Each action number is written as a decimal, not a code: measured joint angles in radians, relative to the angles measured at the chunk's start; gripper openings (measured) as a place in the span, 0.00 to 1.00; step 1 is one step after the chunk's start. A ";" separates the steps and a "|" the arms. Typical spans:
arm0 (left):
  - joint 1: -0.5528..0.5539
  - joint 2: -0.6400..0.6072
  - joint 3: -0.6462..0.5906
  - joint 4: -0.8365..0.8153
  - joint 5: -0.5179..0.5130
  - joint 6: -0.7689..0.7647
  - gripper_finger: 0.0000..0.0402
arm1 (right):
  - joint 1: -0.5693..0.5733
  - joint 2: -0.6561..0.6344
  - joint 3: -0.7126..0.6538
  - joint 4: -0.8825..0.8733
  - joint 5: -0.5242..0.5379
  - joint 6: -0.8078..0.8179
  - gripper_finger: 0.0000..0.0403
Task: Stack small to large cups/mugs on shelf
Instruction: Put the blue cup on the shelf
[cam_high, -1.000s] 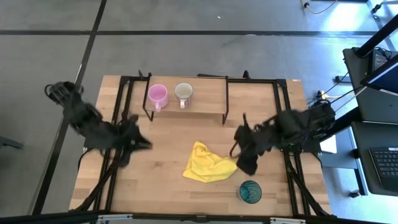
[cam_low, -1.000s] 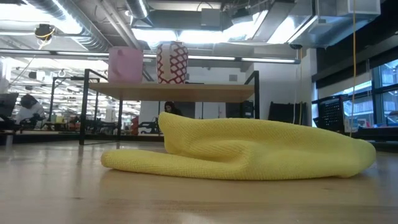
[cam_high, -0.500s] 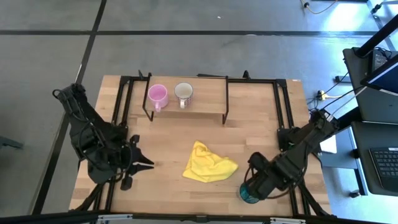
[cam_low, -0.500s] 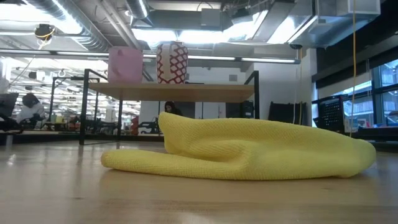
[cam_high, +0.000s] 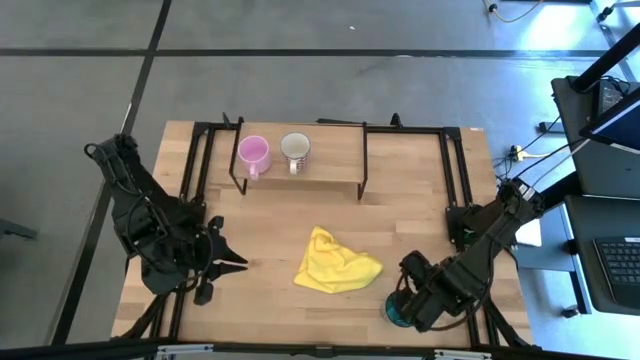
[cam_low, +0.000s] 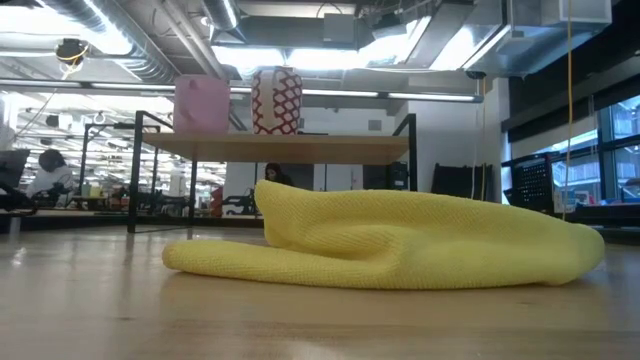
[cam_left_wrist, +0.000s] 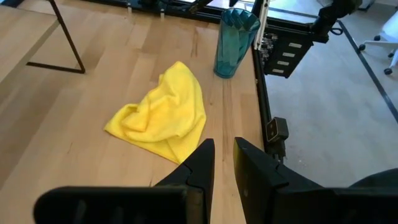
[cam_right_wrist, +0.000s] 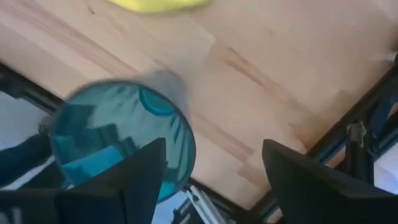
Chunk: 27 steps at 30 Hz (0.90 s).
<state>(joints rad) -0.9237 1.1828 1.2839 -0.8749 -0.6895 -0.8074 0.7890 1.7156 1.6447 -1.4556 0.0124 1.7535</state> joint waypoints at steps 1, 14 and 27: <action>0.000 0.000 0.000 0.000 0.000 -0.002 0.13 | 0.003 0.008 0.000 0.001 -0.015 0.000 0.66; 0.000 0.000 0.000 0.001 0.000 -0.003 0.13 | 0.026 0.101 0.000 0.041 -0.055 0.004 0.58; 0.000 0.000 0.000 0.000 0.000 -0.022 0.13 | 0.017 0.140 0.000 0.047 0.005 0.003 0.18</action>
<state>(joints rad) -0.9237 1.1828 1.2839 -0.8745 -0.6899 -0.8291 0.8064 1.8561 1.6447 -1.4083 0.0170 1.7567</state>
